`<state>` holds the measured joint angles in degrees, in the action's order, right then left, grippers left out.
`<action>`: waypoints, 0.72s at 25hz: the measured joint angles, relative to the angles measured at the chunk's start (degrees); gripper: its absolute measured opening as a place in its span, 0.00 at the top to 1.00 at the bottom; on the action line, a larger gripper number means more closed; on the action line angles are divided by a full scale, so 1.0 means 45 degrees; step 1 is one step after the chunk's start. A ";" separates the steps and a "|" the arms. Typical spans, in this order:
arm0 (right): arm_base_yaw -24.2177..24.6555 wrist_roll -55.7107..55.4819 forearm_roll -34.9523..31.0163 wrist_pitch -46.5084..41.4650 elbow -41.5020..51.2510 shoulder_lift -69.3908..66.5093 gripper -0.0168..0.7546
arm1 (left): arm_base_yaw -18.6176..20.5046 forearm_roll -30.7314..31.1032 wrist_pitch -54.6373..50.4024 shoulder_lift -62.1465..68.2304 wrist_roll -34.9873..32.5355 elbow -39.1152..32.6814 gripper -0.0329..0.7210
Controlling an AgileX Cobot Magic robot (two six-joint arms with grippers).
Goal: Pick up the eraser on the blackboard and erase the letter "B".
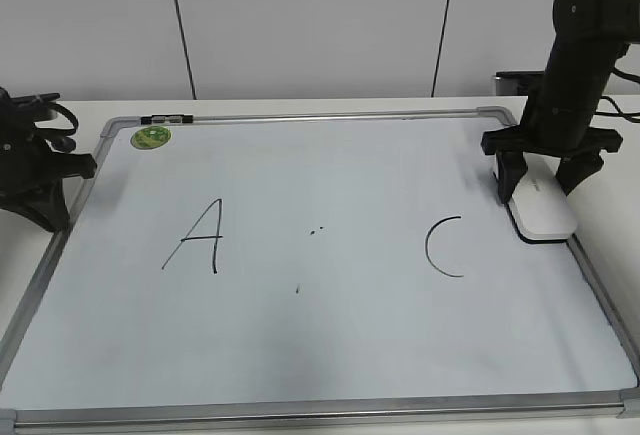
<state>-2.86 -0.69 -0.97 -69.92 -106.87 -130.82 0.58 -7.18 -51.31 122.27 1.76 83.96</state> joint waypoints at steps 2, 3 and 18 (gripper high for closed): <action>0.0000 0.0000 -0.0057 0.0000 0.0000 -0.0016 0.27 | 0.0000 0.0000 0.0000 0.0000 0.0000 0.0000 0.91; 0.0000 0.0000 -0.0054 0.0000 0.0000 -0.0016 0.25 | 0.0000 0.0000 0.0000 0.0000 0.0000 0.0000 0.91; 0.0000 -0.0127 0.0015 0.0000 -0.0518 0.0749 0.11 | 0.0000 0.0100 -0.0122 -0.0482 0.0000 0.0027 0.60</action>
<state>-2.86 -1.27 -0.90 -69.92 -109.20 -127.45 0.58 -6.73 -51.86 120.10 1.76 84.08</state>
